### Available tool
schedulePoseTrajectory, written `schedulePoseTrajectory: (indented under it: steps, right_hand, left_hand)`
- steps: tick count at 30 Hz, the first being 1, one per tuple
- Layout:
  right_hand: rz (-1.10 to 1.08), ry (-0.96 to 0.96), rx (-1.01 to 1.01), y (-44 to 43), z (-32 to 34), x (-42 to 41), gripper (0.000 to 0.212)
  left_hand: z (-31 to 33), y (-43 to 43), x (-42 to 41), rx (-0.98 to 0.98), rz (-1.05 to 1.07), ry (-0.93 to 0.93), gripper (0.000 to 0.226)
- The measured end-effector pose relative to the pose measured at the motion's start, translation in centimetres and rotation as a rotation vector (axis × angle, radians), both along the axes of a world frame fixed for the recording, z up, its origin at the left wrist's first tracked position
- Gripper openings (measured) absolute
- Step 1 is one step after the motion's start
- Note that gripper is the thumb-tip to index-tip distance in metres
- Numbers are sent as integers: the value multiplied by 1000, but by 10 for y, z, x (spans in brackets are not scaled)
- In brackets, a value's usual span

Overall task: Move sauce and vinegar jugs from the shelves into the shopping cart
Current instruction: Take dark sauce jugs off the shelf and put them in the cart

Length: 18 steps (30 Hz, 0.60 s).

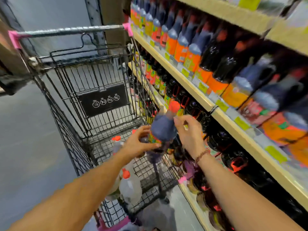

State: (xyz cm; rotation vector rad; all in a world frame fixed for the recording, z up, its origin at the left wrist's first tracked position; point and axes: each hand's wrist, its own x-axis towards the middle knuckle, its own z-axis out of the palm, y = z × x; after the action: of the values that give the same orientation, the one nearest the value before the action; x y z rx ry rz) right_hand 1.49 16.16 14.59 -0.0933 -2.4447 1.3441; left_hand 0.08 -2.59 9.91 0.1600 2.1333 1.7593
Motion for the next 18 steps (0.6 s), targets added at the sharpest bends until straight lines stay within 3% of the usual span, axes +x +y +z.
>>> schedulePoseTrajectory:
  steps: [2,5,9,11,17,18]
  right_hand:
    - [-17,41,5,9,28,4,23]
    - [-59,100,-73,30,70,22,18]
    - [-104,148,-90,68,103,46,30]
    - [-166,142,-122,89,114,63,28]
    - [-284,154,-224,126,123,124,7]
    - [-299,126,-221,132,121,138,16]
  left_hand:
    - [15,11,-5,70,-31,2,74]
    - [51,38,-4,173,-140,32,63]
    - [85,79,3,275,-287,8,65]
    - [97,102,13,272,-303,7,71]
    - [110,162,50,238,-340,8,53]
    - [113,174,58,231,-340,8,53]
